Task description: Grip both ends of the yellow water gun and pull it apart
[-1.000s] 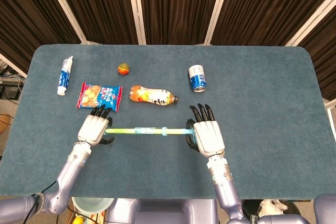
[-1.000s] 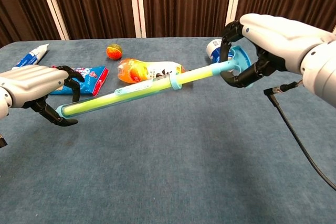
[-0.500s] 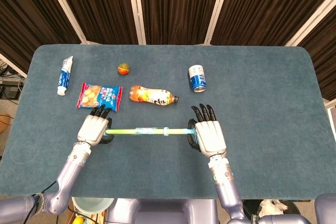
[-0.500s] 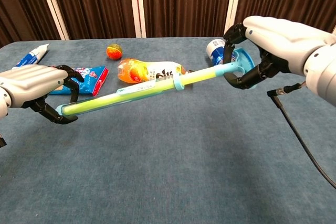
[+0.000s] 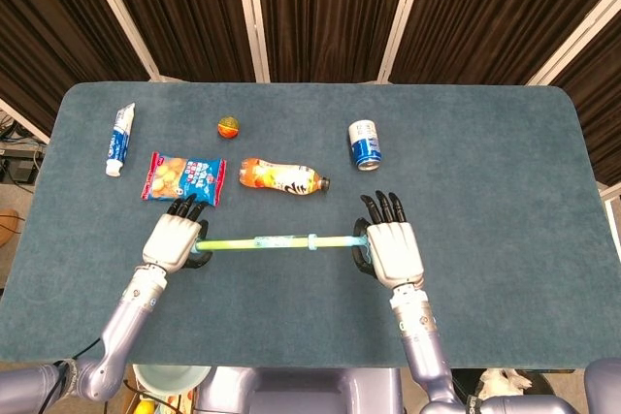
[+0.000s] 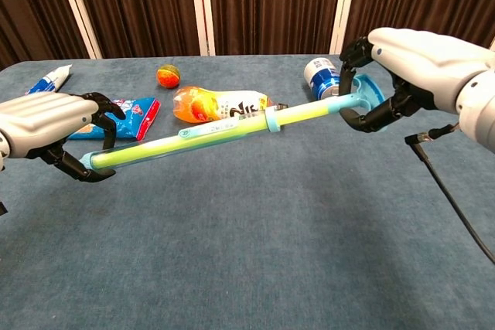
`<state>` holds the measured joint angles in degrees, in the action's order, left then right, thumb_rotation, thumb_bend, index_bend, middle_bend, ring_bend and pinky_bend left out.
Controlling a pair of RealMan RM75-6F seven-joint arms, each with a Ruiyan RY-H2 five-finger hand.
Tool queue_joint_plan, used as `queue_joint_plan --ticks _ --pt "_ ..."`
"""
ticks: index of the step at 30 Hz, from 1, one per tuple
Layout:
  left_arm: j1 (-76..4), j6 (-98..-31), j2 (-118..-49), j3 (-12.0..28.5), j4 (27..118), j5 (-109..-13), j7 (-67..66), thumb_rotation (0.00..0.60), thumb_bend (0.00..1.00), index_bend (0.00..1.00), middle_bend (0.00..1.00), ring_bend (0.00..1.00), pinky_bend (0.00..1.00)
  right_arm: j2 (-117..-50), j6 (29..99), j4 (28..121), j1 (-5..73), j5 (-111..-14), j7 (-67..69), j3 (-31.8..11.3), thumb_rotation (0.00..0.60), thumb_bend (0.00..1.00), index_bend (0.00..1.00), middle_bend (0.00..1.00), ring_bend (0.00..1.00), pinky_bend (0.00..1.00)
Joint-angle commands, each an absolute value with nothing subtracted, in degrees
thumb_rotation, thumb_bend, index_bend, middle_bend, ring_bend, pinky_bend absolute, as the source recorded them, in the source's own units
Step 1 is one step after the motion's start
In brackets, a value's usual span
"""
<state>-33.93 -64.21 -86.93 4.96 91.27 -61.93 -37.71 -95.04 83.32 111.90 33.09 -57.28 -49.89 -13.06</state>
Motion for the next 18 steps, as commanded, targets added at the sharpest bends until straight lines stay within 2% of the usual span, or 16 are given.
queue_joint_plan --ticks 1,18 --pt "-33.7 -64.5 -86.3 4.5 92.1 -62.7 -37.4 0.600 0.30 0.54 0.12 0.00 0.12 -94.6 83.3 111.6 32.9 -57.1 -49.4 -13.2 0.600 0.64 0.69 0.15 0.00 0.00" --pt "-32.1 -65.8 -80.9 2.4 96.5 -66.3 -35.5 0.600 0.31 0.56 0.12 0.00 0.12 -87.8 82.0 109.5 29.8 -55.2 -43.4 -12.6 0.600 0.64 0.70 0.15 0.00 0.00"
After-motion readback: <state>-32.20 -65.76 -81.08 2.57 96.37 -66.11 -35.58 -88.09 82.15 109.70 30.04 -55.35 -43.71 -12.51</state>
